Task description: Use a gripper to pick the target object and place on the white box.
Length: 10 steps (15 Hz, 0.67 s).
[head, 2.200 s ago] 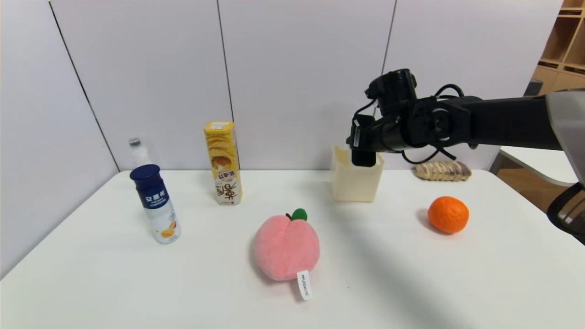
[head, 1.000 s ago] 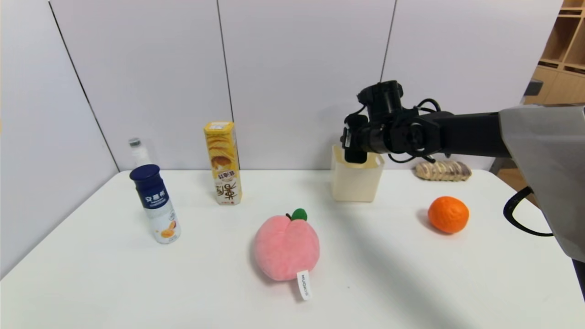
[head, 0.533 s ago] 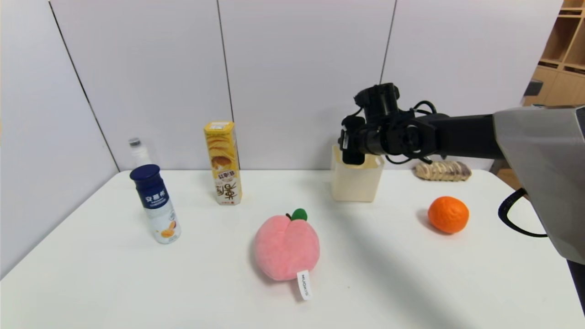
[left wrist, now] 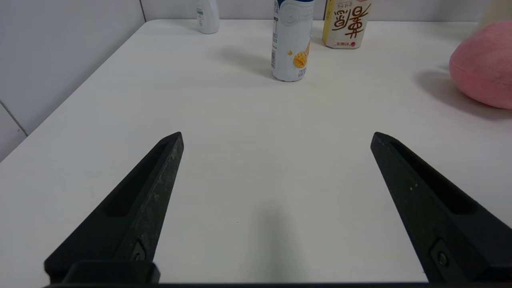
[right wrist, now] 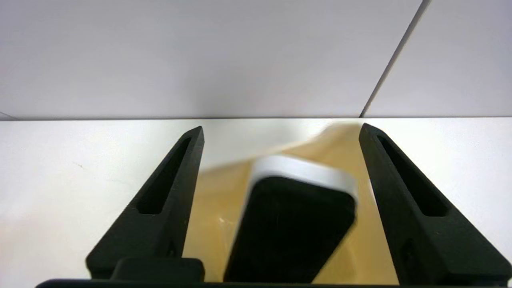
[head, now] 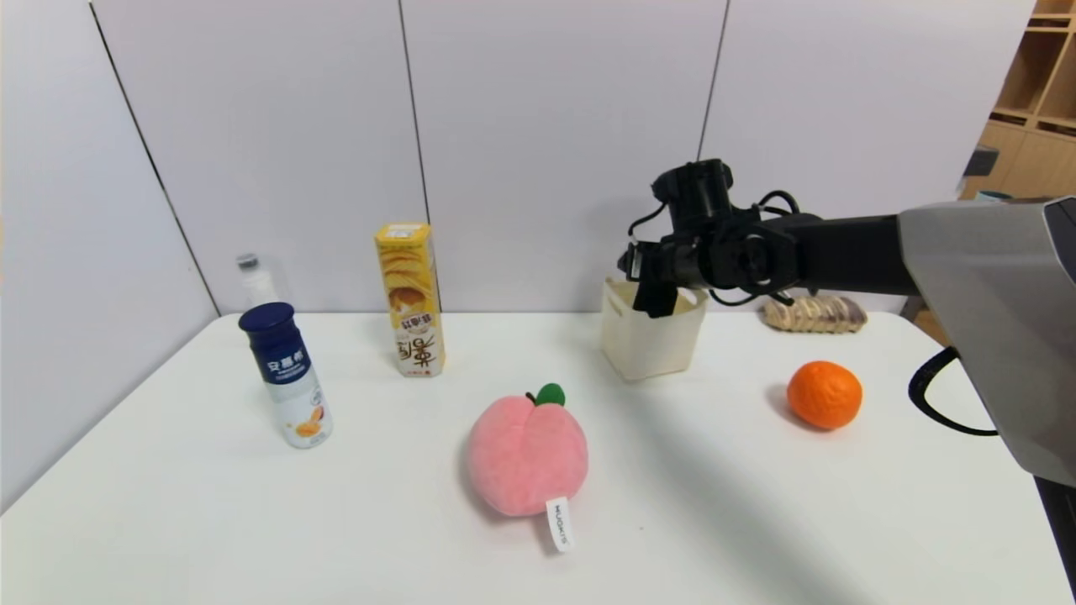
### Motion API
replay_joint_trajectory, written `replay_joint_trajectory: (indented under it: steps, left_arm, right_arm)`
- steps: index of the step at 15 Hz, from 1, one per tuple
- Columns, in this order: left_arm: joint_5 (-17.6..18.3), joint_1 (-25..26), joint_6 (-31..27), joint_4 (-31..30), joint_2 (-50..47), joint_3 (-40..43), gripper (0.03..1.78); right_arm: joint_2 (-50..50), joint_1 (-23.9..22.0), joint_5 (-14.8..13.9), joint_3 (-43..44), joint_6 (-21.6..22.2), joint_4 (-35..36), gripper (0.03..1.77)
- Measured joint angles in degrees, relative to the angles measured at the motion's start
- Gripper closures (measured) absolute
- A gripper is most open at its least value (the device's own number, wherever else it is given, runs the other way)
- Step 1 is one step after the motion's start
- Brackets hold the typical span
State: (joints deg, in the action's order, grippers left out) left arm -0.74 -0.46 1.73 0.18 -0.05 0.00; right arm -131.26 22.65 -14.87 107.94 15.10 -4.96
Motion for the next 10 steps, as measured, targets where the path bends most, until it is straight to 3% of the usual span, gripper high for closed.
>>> replay_joint_trajectory:
  steps: [5, 10]
  left_arm:
    - [0.01, 0.0, 0.0, -0.02, 0.0, 0.0, 0.12]
    - [0.01, 0.02, 0.0, 0.0, 0.0, 0.0, 0.12]
  right_arm:
    - [3.15, 0.02, 0.1, -0.39, 0.05, -1.05, 0.27]
    - [13.73, 0.61, 0.27, -2.29, 0.22, -6.36, 0.18]
